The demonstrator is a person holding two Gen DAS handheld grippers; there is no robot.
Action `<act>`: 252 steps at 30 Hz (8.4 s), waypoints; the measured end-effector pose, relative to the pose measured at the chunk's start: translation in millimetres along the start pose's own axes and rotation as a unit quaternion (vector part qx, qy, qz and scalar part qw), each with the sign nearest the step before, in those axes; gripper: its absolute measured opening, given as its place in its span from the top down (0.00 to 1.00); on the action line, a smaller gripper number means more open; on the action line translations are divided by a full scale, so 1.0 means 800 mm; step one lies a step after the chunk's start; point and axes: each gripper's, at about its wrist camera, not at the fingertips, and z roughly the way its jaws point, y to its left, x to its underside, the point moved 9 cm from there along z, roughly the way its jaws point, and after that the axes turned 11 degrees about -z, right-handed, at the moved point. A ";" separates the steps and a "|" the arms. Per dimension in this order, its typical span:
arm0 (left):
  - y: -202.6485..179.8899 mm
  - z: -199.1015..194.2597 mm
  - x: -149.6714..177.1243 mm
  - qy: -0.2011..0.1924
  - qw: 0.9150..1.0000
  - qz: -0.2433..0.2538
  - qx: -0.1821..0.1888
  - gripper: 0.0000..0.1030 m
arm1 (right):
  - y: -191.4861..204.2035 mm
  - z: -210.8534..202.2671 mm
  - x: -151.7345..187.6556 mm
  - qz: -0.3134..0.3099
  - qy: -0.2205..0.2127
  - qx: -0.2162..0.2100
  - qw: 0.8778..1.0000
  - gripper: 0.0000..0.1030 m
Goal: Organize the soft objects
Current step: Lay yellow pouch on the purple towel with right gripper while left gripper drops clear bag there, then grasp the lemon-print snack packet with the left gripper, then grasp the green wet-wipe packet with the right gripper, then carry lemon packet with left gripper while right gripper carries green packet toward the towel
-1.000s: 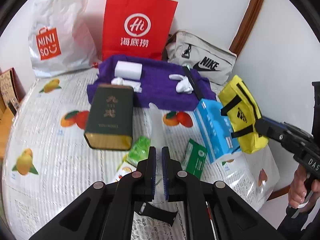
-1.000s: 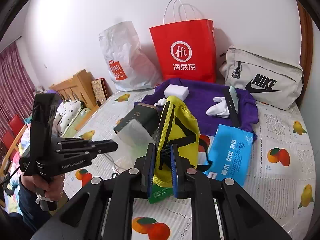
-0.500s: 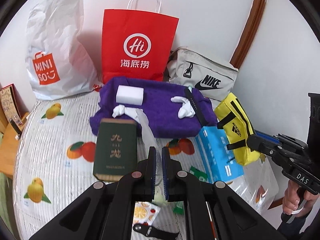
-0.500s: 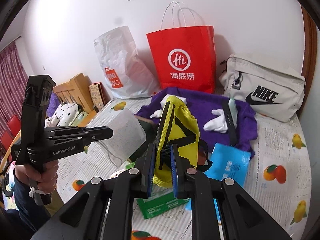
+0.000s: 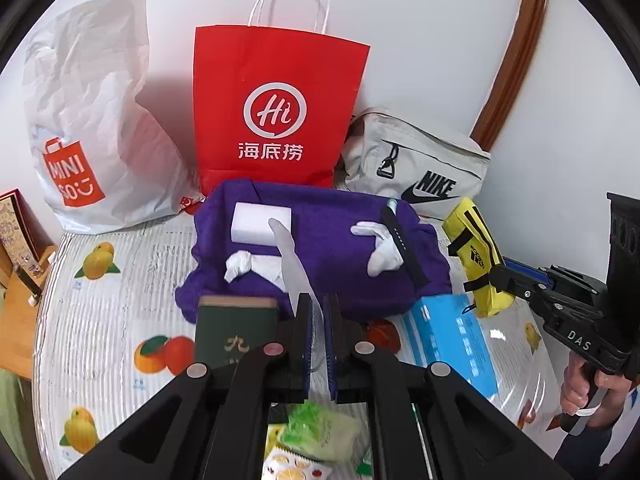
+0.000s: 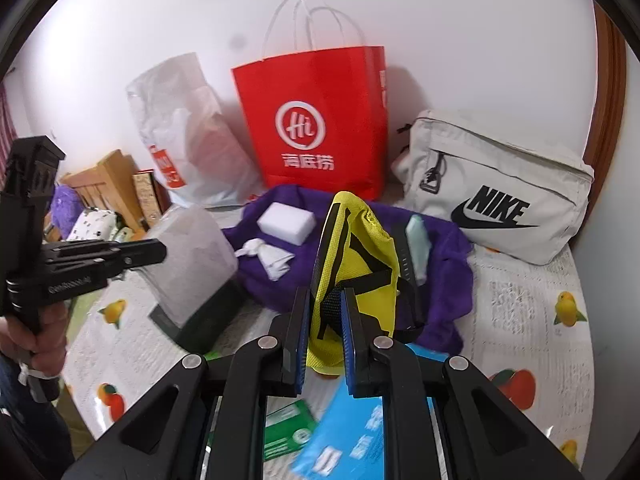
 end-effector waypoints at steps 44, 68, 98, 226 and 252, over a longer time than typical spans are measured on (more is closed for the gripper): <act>0.033 0.200 -0.057 0.087 0.996 -0.010 -0.012 0.94 | -0.031 0.179 -0.007 -0.012 0.101 -0.024 0.995 0.85; 0.046 0.105 -0.056 0.022 0.998 -0.008 -0.060 0.43 | -0.016 0.119 -0.010 0.019 0.060 -0.030 0.998 0.50; 0.058 -0.007 0.170 0.068 0.995 -0.016 -0.069 0.36 | 0.117 -0.032 0.145 0.015 0.047 -0.061 0.997 0.42; 0.110 0.036 0.196 0.061 0.997 -0.014 -0.054 0.86 | 0.149 0.033 0.216 -0.016 0.098 0.026 0.995 0.71; 0.095 0.011 0.192 0.070 0.996 -0.019 -0.052 0.95 | 0.137 -0.002 0.176 -0.022 0.068 0.007 0.997 0.71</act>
